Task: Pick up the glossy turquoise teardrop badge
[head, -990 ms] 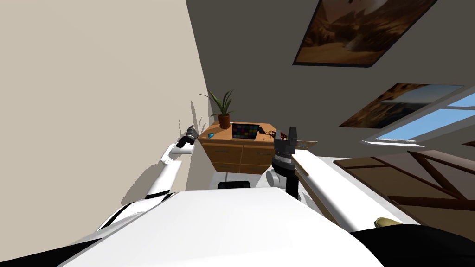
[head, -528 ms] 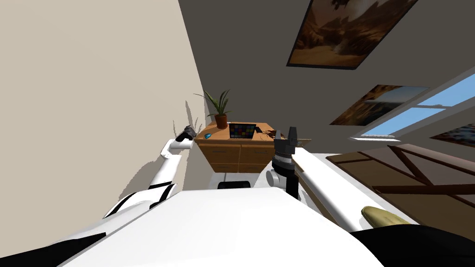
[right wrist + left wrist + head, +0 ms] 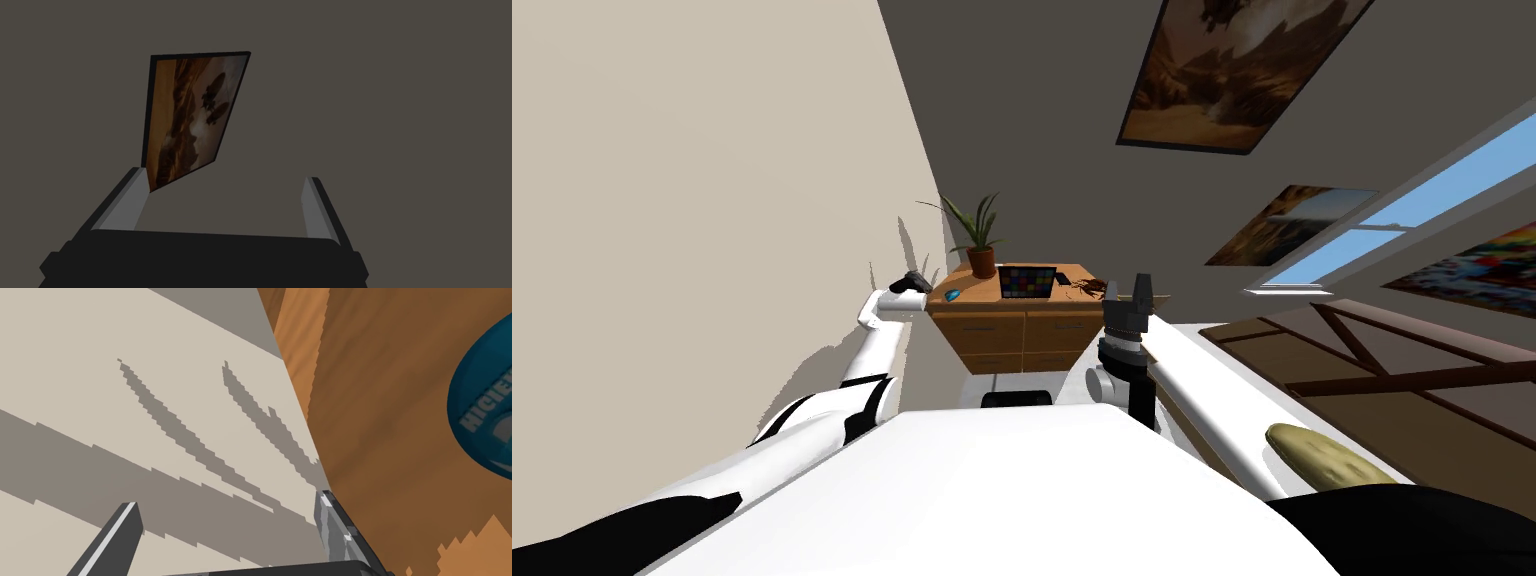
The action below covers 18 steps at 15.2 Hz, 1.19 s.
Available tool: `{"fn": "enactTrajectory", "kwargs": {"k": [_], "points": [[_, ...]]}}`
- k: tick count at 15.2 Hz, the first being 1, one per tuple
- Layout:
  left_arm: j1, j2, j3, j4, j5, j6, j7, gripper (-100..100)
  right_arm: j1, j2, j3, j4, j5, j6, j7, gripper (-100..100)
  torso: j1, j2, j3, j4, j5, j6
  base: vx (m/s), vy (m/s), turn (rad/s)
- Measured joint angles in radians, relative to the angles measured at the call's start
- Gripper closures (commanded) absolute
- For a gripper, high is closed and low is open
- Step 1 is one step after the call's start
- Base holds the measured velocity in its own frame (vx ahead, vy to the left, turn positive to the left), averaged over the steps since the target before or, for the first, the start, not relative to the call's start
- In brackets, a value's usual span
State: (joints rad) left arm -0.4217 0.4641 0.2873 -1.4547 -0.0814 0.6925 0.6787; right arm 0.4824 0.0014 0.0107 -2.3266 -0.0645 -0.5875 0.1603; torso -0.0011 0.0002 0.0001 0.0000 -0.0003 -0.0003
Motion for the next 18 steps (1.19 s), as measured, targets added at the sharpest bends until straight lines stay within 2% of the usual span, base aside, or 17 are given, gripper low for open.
{"fn": "enactTrajectory", "kwargs": {"k": [2, 4, 14, 16, 18], "points": [[-0.044, 0.01, 0.015, 0.046, -0.004, 0.037, 0.023, -100, 0.0, 0.0, 0.0, 0.0, 0.0, 0.0, 0.0, 0, -0.001, 0.0, 0.0, 0.0, 0.0, 0.001, 0.002, -0.019, -0.116], [-0.058, 0.013, 0.022, 0.054, -0.003, 0.077, 0.034, -100, 0.0, 0.0, 0.0, 0.0, 0.0, 0.0, 0.0, 0, 0.0, 0.0, 0.0, 0.0, 0.0, 0.0, 0.002, -0.017, -0.068], [-0.209, 0.045, 0.082, 0.196, -0.013, 0.275, 0.123, -100, 0.0, 0.0, 0.0, 0.0, 0.0, 0.0, 0.0, 0, 0.0, 0.0, 0.0, 0.0, 0.0, 0.001, 0.001, -0.014, -0.096], [-0.224, 0.046, 0.088, 0.212, -0.016, 0.31, 0.135, -100, 0.0, 0.0, 0.0, 0.0, 0.0, 0.0, 0.0, 0, 0.0, 0.0, 0.0, 0.0, 0.0, 0.0, 0.002, -0.01, -0.053], [-0.262, 0.053, 0.104, 0.247, -0.02, 0.35, 0.157, -100, 0.0, 0.0, 0.0, 0.0, 0.0, 0.0, 0.0, 0, 0.0, 0.0, 0.0, 0.0, 0.0, 0.001, 0.001, -0.009, -0.104]]}}
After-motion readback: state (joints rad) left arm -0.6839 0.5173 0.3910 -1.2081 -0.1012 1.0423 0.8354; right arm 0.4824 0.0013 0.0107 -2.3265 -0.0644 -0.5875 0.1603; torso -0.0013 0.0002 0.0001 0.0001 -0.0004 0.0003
